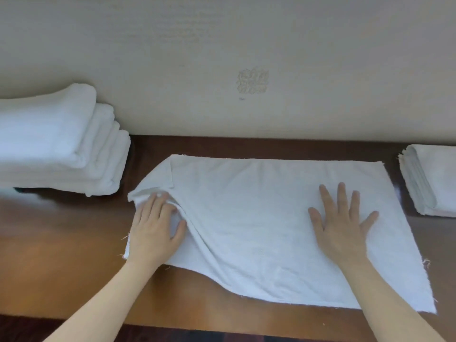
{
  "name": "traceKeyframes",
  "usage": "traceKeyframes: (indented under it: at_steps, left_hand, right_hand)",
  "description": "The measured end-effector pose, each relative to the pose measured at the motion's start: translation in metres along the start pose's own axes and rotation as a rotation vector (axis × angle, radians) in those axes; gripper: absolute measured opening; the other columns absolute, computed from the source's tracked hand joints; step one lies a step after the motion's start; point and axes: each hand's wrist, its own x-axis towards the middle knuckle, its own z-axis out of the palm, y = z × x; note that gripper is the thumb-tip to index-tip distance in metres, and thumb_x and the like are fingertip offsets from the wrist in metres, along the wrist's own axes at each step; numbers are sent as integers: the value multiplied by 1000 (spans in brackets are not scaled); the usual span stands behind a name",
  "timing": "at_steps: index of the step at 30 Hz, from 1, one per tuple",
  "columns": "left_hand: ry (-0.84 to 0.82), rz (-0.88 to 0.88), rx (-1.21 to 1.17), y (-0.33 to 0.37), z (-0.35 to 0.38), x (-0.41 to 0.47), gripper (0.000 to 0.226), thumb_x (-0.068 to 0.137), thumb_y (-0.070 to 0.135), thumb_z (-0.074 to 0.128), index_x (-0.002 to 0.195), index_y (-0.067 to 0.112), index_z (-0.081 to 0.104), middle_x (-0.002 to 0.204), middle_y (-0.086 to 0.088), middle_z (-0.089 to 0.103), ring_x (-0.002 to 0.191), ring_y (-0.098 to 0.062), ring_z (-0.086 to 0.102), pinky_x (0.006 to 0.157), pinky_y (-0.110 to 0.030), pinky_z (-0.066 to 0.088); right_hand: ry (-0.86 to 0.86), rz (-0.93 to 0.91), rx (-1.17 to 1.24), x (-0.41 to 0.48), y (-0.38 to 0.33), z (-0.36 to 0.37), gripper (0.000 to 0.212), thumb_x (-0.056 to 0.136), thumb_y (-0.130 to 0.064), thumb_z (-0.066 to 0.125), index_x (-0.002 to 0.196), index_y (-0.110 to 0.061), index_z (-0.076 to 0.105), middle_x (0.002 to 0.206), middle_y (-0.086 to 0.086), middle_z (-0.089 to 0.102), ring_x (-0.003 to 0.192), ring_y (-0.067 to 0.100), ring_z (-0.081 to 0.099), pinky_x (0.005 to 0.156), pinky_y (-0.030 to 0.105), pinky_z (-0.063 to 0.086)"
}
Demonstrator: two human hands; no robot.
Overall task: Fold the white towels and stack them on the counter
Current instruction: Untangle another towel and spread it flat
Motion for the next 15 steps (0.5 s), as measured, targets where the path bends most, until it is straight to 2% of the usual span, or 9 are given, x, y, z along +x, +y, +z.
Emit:
traceKeyframes:
  at_steps: [2, 4, 5, 7, 8, 9, 10, 11, 15]
  left_hand:
    - [138, -30, -19, 9, 2, 19, 35, 90, 43, 48, 95, 11, 59, 117, -10, 62, 116, -34, 55, 100, -42, 40]
    - [226, 6, -47, 15, 4, 31, 31, 92, 42, 48, 92, 12, 57, 109, -7, 61, 103, -31, 56, 91, -38, 42]
    - [205, 41, -61, 18, 5, 35, 31, 93, 42, 47, 96, 13, 58, 113, -8, 61, 105, -31, 56, 91, -38, 42]
    - [50, 93, -79, 21, 12, 33, 41, 96, 47, 41, 120, 18, 57, 141, -10, 51, 132, -34, 45, 106, -45, 38]
    - [-44, 88, -84, 19, 16, 28, 50, 97, 52, 36, 135, 23, 50, 157, -9, 35, 147, -34, 27, 116, -50, 28]
    - [-116, 67, -84, 13, 19, 20, 57, 98, 57, 29, 147, 28, 39, 165, -6, 18, 153, -30, 8, 121, -53, 14]
    - [-145, 50, -70, 4, 23, 10, 62, 99, 60, 23, 153, 31, 30, 167, -4, 5, 154, -26, -3, 122, -54, 4]
    - [-143, 47, -40, -7, 26, -1, 65, 99, 62, 19, 156, 30, 24, 168, -5, -1, 154, -26, -7, 122, -55, -2]
    - [-189, -19, 44, -48, 27, -47, 72, 98, 65, 17, 160, 28, 8, 167, -7, -8, 153, -30, -7, 119, -60, 2]
  right_hand:
    - [13, 7, 14, 21, -9, 0, 64, 95, -66, -1, 154, -43, -11, 165, -4, -14, 150, 28, -15, 113, 70, -4]
    - [-3, 0, 40, 35, -14, -1, 63, 95, -66, 1, 153, -45, -13, 165, -5, -13, 150, 28, -14, 113, 70, -5]
    - [-22, -8, 44, 37, -16, 1, 63, 95, -66, 1, 153, -45, -13, 165, -6, -13, 150, 28, -14, 113, 70, -5]
    - [-48, -10, 38, 36, -16, 7, 63, 94, -67, -1, 152, -46, -13, 165, -6, -13, 150, 28, -14, 113, 69, -5]
    - [-49, -5, 37, 35, -14, 9, 63, 93, -67, -2, 152, -47, -14, 165, -7, -13, 150, 27, -15, 113, 69, -6]
    - [-46, 2, 44, 34, -13, 11, 63, 93, -68, -4, 151, -48, -16, 165, -8, -14, 150, 26, -16, 112, 69, -7]
    - [-44, 11, 51, 34, -12, 11, 62, 92, -68, -4, 150, -49, -17, 165, -9, -14, 150, 26, -16, 112, 70, -8]
    - [-42, 19, 55, 34, -11, 11, 61, 92, -69, -5, 149, -50, -18, 164, -10, -15, 150, 25, -17, 111, 70, -9]
    - [-33, 32, 57, 35, -11, 11, 61, 93, -70, -3, 149, -51, -17, 164, -11, -14, 150, 25, -16, 111, 71, -9]
